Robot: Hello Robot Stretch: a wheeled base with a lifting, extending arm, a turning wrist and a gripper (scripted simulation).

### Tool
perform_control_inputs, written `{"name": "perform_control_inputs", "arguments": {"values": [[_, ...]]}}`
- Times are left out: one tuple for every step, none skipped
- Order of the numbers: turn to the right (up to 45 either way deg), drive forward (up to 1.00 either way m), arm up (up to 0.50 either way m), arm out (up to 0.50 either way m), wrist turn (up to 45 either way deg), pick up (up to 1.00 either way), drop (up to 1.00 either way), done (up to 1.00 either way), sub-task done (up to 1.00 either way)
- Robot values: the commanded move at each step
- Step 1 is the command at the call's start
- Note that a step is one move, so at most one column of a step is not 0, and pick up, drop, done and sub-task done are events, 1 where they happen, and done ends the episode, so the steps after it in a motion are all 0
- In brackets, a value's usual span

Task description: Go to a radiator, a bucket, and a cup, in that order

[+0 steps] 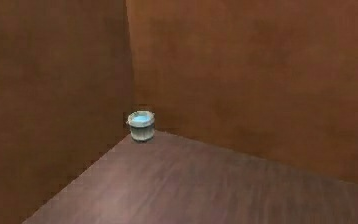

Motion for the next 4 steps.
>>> {"name": "perform_control_inputs", "arguments": {"values": [[0.0,1.00,0.00,0.00,0.0,0.00,0.00,0.00,0.00],[0.0,0.25,0.00,0.00,0.0,0.00,0.00,0.00,0.00],[-27.0,0.00,0.00,0.00,0.0,0.00,0.00,0.00,0.00],[0.0,0.00,0.00,0.00,0.0,0.00,0.00,0.00,1.00]]}}
